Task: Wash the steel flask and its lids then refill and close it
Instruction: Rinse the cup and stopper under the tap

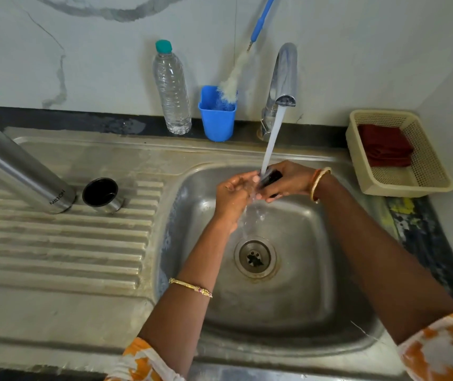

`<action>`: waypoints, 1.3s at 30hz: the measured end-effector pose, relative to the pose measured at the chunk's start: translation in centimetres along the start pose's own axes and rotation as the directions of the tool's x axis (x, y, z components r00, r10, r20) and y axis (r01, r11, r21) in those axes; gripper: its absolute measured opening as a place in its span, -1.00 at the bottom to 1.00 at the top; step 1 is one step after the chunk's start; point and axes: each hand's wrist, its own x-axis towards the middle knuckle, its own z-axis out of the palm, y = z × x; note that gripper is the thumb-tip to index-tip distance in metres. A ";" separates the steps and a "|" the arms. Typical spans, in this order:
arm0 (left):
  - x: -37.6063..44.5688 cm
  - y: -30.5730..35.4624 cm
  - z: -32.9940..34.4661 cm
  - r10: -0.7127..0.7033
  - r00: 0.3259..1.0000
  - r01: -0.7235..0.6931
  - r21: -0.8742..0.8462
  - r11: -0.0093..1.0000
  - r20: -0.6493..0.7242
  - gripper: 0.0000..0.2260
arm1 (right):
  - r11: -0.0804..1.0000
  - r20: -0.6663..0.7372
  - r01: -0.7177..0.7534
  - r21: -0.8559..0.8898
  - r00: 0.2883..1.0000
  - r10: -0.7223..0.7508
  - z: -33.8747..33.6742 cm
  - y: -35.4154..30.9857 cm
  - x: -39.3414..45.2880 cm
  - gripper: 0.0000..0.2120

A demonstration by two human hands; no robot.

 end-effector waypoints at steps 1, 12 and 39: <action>0.0 0.1 0.3 -0.056 0.998 0.056 -0.008 0.998 0.015 -0.89 | 0.985 -0.120 -0.022 -0.173 0.993 0.001 0.7 0.1 0.3 -0.71; 0.4 -0.3 -1.9 -0.132 0.977 0.183 -0.335 0.924 0.169 -0.80 | 0.930 0.037 0.024 0.367 0.998 -0.041 1.5 0.2 -0.8 -0.60; 0.5 0.1 1.4 0.240 0.971 -0.236 0.281 0.930 0.020 -0.62 | 0.906 -0.529 0.385 0.176 0.813 -0.243 5.3 3.8 0.8 -0.48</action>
